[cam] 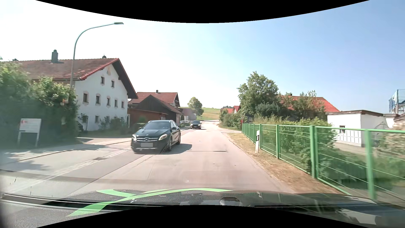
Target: Follow the waypoints while adhering to traffic rules and regulations
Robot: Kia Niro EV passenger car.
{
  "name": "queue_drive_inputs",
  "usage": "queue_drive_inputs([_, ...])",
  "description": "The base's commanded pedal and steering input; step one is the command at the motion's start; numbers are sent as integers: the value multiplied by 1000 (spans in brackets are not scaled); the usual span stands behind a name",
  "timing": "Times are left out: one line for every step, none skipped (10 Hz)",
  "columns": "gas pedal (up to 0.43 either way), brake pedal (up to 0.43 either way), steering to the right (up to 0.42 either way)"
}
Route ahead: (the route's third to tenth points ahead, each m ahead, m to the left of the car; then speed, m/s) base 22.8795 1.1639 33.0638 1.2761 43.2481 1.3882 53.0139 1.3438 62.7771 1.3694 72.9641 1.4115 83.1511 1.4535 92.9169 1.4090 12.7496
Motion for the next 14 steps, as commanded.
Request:
queue_drive_inputs([157,0,-7])
queue_drive_inputs([169,0,-7])
queue_drive_inputs([169,0,-7])
queue_drive_inputs([169,0,-7])
queue_drive_inputs([169,0,-7])
queue_drive_inputs([169,0,-7])
queue_drive_inputs([169,0,-7])
queue_drive_inputs([169,0,-4])
queue_drive_inputs([169,0,-2])
queue_drive_inputs([169,0,0])
queue_drive_inputs([169,0,0])
queue_drive_inputs([169,0,0])
queue_drive_inputs([157,0,-1])
queue_drive_inputs([118,0,-2])
